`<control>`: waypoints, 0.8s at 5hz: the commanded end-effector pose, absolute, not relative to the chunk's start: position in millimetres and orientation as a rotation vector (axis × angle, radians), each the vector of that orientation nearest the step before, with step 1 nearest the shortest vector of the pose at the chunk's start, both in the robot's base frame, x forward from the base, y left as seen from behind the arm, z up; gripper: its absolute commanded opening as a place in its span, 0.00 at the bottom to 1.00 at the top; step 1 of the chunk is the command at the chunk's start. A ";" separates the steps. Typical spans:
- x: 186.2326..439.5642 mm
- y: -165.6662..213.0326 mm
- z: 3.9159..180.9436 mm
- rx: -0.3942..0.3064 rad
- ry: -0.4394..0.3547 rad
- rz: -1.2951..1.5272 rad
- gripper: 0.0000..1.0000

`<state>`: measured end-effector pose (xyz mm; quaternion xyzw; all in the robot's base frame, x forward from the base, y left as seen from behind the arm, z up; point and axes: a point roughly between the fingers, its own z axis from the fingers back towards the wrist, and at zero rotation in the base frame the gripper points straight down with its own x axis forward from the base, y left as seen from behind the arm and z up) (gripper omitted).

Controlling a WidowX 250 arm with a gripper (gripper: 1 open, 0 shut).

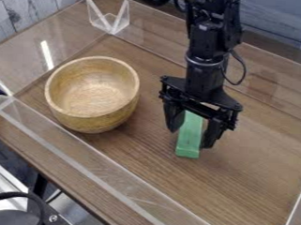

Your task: Put the green block in the brown bowl

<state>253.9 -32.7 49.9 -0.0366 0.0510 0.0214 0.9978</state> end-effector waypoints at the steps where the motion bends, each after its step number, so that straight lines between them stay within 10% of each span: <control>1: 261.7 -29.5 65.6 -0.085 0.024 0.060 1.00; 4: 265.8 -30.3 57.1 -0.089 0.011 0.077 1.00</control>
